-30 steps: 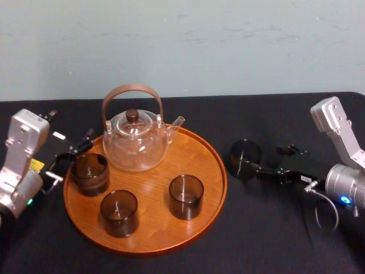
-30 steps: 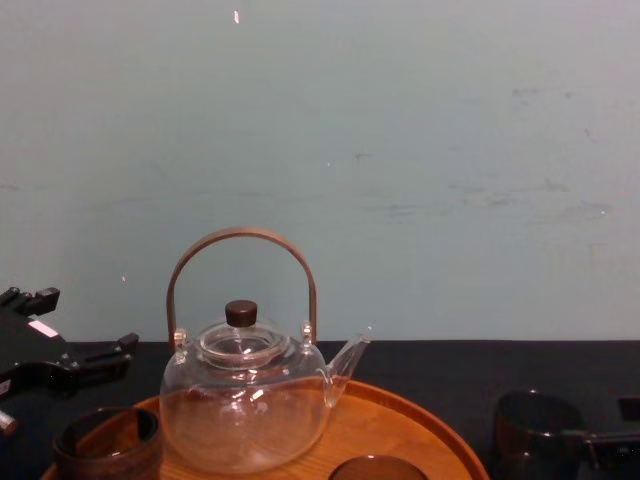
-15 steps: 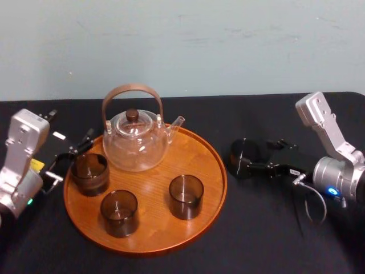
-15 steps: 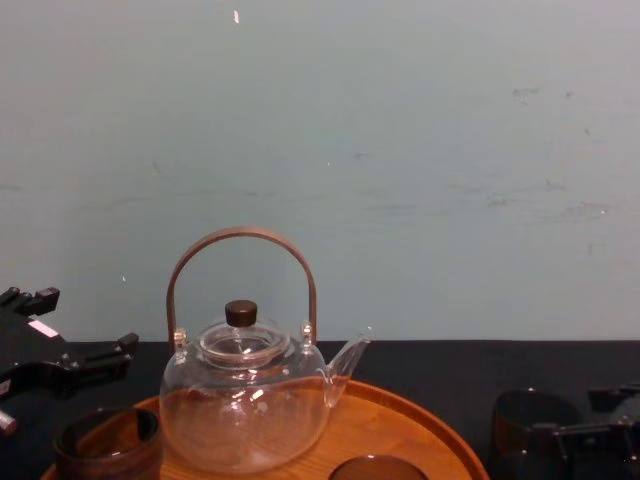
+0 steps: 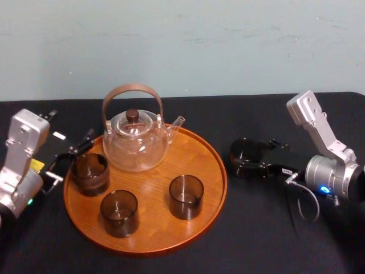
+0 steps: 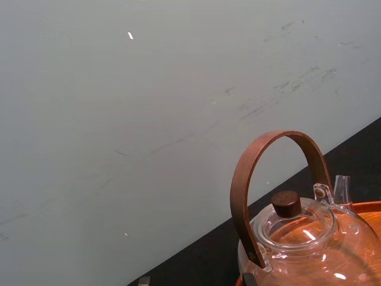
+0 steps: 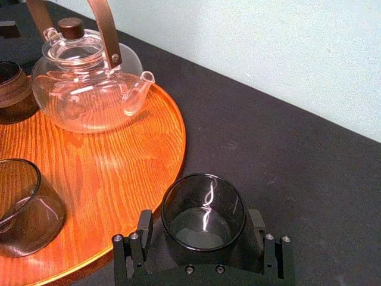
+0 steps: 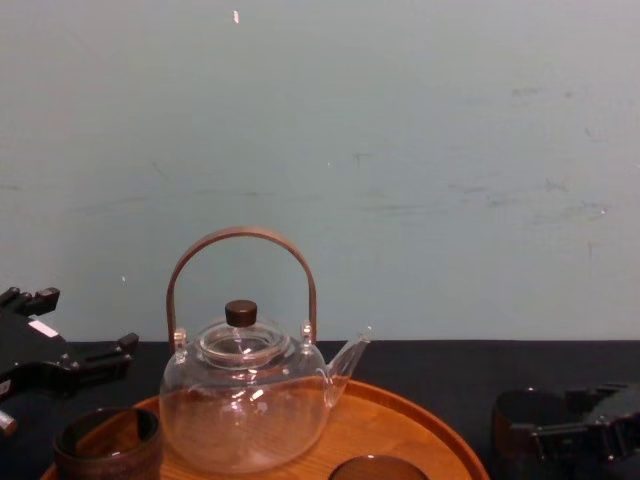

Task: Pick up the glass from the table and place it on the tray.

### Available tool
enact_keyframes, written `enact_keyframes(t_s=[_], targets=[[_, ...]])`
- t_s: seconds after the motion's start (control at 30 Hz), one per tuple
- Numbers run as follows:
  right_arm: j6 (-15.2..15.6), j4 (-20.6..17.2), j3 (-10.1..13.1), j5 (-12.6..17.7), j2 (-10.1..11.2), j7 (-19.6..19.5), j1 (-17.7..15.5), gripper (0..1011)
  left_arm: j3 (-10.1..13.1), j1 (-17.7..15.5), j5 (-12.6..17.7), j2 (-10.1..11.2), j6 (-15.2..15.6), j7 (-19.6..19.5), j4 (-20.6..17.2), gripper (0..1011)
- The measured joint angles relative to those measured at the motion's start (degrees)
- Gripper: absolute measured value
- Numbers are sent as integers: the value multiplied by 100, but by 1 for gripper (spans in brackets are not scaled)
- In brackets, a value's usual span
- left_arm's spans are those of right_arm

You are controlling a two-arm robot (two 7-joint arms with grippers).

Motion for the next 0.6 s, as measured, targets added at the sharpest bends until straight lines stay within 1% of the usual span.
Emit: enact_keyframes(t_s=[0.33, 0.6], targets=[[-13, 119, -30, -30, -72, 56, 97, 1002, 0, 0, 0, 0, 0, 0, 0, 1001], [-27, 287, -84, -55, -153, 110, 221, 1002, 0, 0, 0, 0, 0, 0, 0, 1001]])
